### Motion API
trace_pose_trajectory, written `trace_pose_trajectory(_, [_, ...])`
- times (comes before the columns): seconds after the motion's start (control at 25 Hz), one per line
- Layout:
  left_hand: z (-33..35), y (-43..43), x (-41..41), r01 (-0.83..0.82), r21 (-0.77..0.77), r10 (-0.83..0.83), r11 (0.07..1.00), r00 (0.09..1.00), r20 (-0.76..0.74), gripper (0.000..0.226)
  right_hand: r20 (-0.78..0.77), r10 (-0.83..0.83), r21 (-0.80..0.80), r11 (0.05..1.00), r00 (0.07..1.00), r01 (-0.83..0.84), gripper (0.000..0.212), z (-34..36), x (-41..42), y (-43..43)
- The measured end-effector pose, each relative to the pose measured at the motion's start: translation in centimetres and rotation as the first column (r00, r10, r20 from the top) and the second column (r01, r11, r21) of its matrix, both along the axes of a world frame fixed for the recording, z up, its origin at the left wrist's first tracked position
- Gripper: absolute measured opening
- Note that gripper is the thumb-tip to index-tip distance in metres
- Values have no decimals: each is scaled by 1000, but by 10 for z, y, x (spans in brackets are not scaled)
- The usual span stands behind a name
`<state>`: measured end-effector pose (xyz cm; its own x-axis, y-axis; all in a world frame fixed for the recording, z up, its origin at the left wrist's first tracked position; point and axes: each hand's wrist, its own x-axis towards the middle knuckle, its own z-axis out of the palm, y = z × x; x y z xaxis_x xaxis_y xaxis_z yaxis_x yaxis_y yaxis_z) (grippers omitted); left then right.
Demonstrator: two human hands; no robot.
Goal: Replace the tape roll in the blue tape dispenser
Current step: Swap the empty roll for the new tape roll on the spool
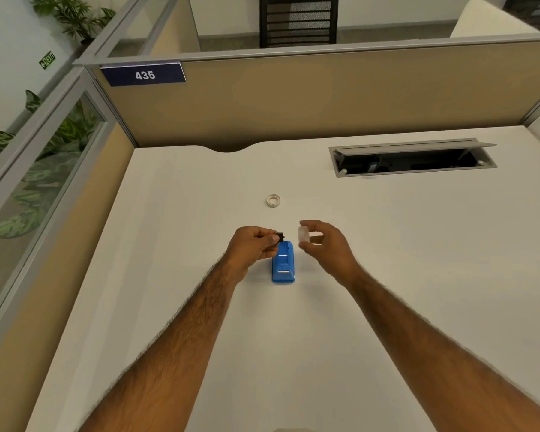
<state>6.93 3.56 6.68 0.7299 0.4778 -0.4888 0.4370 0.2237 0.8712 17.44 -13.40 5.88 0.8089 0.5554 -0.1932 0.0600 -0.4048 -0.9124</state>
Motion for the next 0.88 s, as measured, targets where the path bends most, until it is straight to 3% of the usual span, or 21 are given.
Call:
trace_pose_trajectory(0.12, [5, -4, 0, 31, 17, -31, 999, 999, 8, 21, -105, 55, 132, 990, 993, -40, 46, 14, -14, 7])
trace_pose_trajectory(0.32, [14, -7, -2, 72, 47, -74, 996, 997, 37, 17, -108, 91, 181, 981, 990, -70, 45, 24, -21, 11])
trace_pose_trajectory(0.88, [13, -9, -7, 89, 25, -91, 996, 993, 69, 24, -11, 109, 91, 990, 994, -108, 45, 31, -26, 13])
